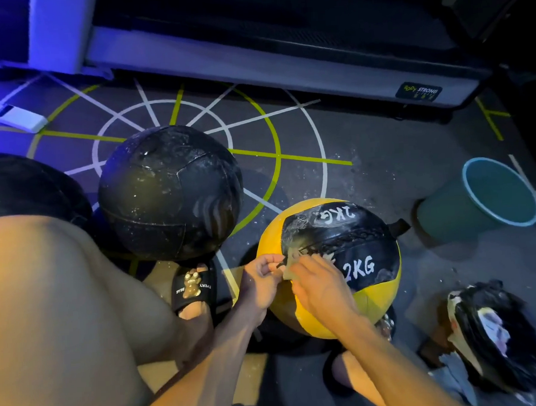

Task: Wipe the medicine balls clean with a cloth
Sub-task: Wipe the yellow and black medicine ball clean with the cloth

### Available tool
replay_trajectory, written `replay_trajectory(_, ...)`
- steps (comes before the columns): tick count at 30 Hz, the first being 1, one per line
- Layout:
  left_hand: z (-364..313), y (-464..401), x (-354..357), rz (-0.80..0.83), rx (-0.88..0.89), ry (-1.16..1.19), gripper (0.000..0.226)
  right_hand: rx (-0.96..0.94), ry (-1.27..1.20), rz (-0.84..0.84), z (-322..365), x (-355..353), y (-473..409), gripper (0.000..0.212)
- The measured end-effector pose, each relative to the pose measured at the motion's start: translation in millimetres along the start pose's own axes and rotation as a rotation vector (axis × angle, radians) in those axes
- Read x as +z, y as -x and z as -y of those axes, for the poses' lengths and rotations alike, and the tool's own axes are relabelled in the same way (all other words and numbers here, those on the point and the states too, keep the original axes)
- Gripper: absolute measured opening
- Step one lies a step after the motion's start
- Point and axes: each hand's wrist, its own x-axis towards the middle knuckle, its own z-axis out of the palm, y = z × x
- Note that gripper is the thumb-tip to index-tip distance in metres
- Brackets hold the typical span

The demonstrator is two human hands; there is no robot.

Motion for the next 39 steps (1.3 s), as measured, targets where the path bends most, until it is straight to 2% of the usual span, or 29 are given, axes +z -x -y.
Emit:
replay_trajectory(1,2,0,0,-0.008,-0.007,-0.004,0.018,-0.009,-0.001,0.009,-2,-2,0,0.023)
replay_trajectory(3,3,0,1,-0.005,0.006,-0.004,0.016,0.117,-0.044,-0.023,-10,-8,-1,0.03)
replay_trajectory(7,1,0,6,0.028,0.041,0.019,0.026,0.309,-0.136,-0.048,-4,-14,-3,0.021)
replay_trajectory(10,-2,3,6,0.026,0.061,0.028,0.032,0.542,-0.279,-0.092,3,-15,-12,0.013)
replay_trajectory(11,-3,4,5,0.021,0.073,0.033,0.034,0.523,-0.281,-0.089,8,-13,-14,0.012)
replay_trajectory(14,-5,8,2,0.033,0.098,0.043,0.038,0.246,-0.278,0.017,18,-7,-10,0.013)
replay_trajectory(15,-4,8,1,0.033,0.089,0.053,0.036,0.218,-0.29,0.039,14,-8,-10,0.014)
replay_trajectory(18,-5,9,0,0.041,0.078,0.027,0.032,0.335,-0.295,-0.019,3,-10,-15,0.013)
replay_trajectory(21,-8,10,2,0.054,0.125,-0.032,0.045,0.194,-0.29,0.0,19,-11,-13,0.018)
replay_trajectory(24,-8,12,2,0.065,0.083,0.003,0.036,0.333,-0.341,-0.037,8,-10,-15,0.011)
replay_trajectory(28,-9,12,-1,0.053,0.1,-0.016,0.044,0.17,-0.311,0.04,16,-13,-11,0.019)
replay_trajectory(31,-10,13,-2,0.062,0.062,0.006,0.035,0.332,-0.321,-0.025,7,-14,-12,0.013)
replay_trajectory(34,-9,13,-6,0.061,0.086,-0.043,0.048,0.175,-0.302,0.072,16,-13,-8,0.02)
replay_trajectory(39,-17,15,-5,0.026,0.078,-0.018,0.029,0.419,-0.439,-0.011,-6,-31,3,0.009)
